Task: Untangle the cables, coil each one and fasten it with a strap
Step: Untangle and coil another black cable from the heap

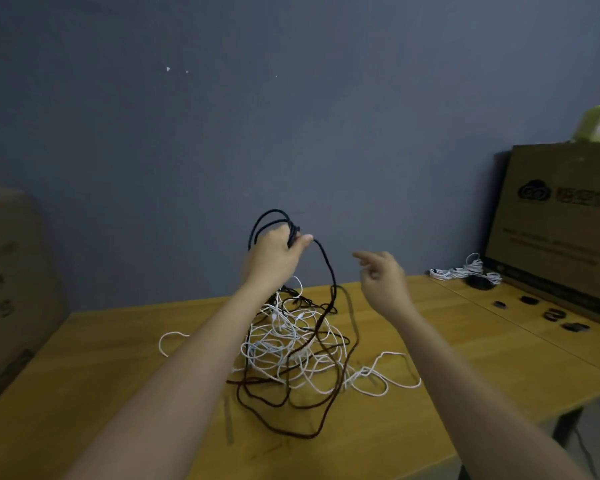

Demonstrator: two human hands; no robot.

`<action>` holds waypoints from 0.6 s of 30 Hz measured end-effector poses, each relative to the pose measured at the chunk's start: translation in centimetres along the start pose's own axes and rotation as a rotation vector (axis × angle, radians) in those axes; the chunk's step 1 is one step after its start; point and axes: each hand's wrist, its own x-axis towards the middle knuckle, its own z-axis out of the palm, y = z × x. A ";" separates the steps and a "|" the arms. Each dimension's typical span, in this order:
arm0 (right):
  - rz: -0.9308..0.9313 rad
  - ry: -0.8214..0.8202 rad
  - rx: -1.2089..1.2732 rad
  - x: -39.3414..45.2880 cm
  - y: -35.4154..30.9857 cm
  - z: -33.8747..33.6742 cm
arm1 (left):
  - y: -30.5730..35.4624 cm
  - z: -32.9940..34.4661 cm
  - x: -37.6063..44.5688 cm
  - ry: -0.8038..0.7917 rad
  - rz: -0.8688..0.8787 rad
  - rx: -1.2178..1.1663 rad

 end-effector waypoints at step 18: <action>-0.114 -0.445 0.459 -2.9 -2.9 -1.3 | 3.1 -1.8 -1.4 -0.915 -0.139 -0.367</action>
